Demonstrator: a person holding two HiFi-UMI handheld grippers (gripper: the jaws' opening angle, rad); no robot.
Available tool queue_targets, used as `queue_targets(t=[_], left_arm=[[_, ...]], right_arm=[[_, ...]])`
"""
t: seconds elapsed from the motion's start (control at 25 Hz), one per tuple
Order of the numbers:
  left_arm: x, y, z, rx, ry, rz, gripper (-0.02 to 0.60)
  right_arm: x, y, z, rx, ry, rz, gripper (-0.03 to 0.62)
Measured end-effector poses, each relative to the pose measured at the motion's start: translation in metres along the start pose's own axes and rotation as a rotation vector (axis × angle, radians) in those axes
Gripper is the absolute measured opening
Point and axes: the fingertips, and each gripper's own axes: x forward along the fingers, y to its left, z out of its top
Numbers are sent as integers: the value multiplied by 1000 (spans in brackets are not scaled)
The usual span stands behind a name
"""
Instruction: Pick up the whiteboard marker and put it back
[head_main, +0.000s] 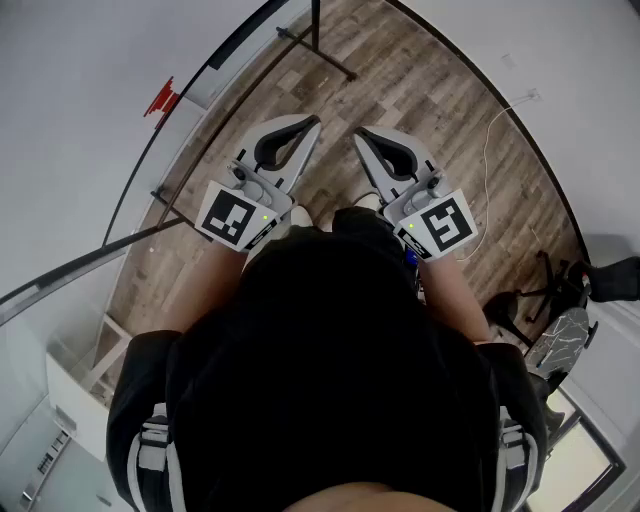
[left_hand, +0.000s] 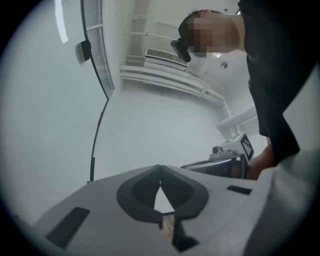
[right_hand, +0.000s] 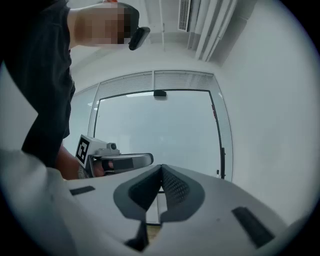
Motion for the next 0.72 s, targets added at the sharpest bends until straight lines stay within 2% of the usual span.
queue_targets(t=[0.16, 0.36, 0.52, 0.72], left_arm=[[-19, -21, 3, 8, 6, -18, 5], [-42, -25, -1, 8, 7, -16, 5], [-56, -25, 3, 25, -40, -14, 5], [-67, -21, 3, -4, -14, 9, 5]], right_arm=[[-9, 27, 2, -6, -1, -1, -5], [-9, 53, -3, -26, 7, 2, -5], [-6, 68, -2, 17, -22, 15, -5], [-8, 68, -3, 47, -6, -29, -5]])
